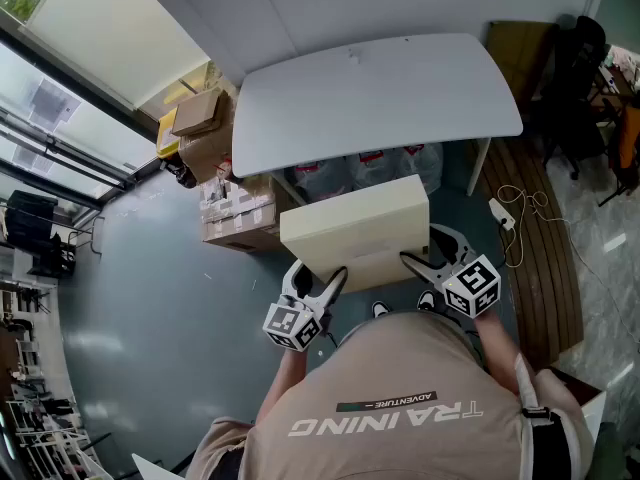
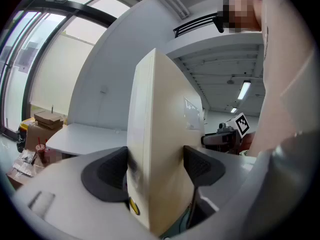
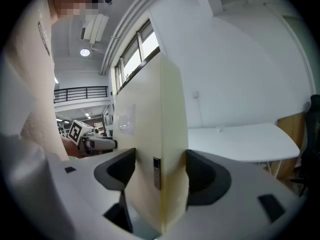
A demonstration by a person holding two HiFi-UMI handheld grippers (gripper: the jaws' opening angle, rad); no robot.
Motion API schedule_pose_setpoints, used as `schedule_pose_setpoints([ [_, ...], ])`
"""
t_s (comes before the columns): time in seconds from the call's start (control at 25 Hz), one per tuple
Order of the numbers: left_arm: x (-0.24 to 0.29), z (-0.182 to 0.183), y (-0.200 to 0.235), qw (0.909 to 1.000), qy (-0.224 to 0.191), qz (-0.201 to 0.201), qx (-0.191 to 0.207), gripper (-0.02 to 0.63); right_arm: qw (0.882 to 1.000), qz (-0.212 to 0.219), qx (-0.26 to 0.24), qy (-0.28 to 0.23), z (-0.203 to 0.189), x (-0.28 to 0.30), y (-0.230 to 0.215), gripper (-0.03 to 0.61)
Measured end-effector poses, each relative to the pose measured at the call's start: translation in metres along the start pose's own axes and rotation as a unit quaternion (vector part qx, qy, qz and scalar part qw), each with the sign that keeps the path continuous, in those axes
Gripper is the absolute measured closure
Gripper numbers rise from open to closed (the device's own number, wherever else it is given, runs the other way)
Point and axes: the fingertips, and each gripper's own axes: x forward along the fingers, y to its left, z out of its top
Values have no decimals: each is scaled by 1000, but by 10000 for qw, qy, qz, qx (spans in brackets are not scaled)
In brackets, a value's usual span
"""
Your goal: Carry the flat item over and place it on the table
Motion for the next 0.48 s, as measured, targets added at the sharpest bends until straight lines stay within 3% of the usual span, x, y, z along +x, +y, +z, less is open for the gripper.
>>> schedule_pose_setpoints([
  [0.32, 13, 6, -6, 9997, -49, -131, 192, 281, 9999, -137, 62, 45, 0, -8, -10, 273],
  [0.48, 10, 4, -6, 9999, -65, -104, 103, 281, 9998, -157, 92, 42, -2, -8, -7, 273],
])
